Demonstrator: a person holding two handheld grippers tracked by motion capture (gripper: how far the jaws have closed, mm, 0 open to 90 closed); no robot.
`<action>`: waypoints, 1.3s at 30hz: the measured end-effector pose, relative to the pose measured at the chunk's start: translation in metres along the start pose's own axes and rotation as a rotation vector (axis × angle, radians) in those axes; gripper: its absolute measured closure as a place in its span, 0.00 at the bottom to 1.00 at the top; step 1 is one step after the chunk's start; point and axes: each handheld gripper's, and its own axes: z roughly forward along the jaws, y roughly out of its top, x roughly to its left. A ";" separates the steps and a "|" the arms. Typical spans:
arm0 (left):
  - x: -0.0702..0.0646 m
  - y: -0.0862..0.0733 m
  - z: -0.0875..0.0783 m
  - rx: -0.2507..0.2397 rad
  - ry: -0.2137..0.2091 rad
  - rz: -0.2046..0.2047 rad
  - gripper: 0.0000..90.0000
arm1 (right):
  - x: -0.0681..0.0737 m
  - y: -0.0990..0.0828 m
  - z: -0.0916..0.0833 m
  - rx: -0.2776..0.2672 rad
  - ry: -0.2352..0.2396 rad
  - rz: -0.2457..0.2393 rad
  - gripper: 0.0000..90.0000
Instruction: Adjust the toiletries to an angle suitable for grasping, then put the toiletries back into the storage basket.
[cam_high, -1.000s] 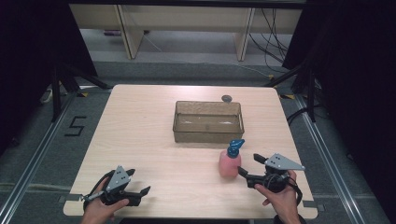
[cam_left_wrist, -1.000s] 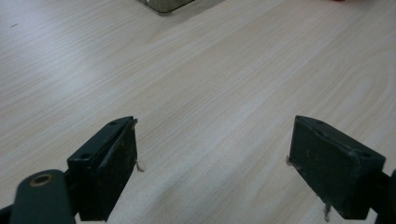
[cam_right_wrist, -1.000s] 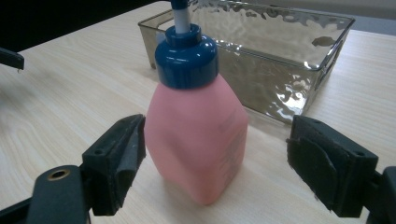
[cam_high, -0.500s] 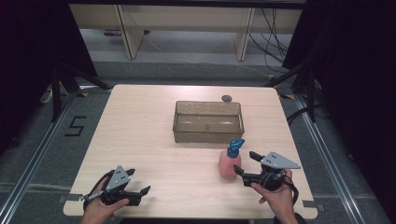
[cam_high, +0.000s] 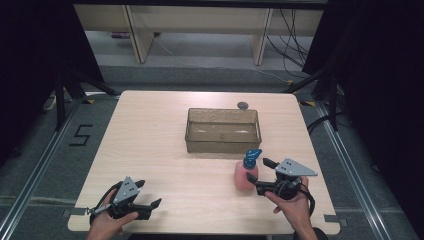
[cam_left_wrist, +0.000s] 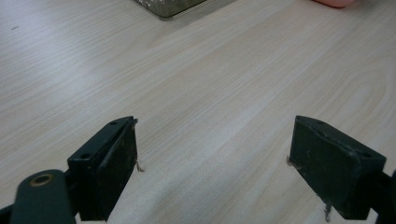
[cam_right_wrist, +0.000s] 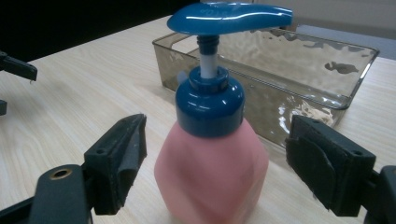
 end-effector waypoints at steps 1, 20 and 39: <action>0.000 0.000 0.000 0.002 -0.001 0.000 0.16 | -0.002 0.001 0.001 -0.009 -0.005 -0.025 0.24; 0.000 0.001 0.000 -0.019 -0.002 0.001 0.16 | 0.003 0.008 0.018 0.010 0.023 -0.032 0.24; -0.001 0.001 0.000 -0.023 -0.003 -0.007 0.16 | -0.006 0.011 0.035 -0.001 0.021 -0.060 0.38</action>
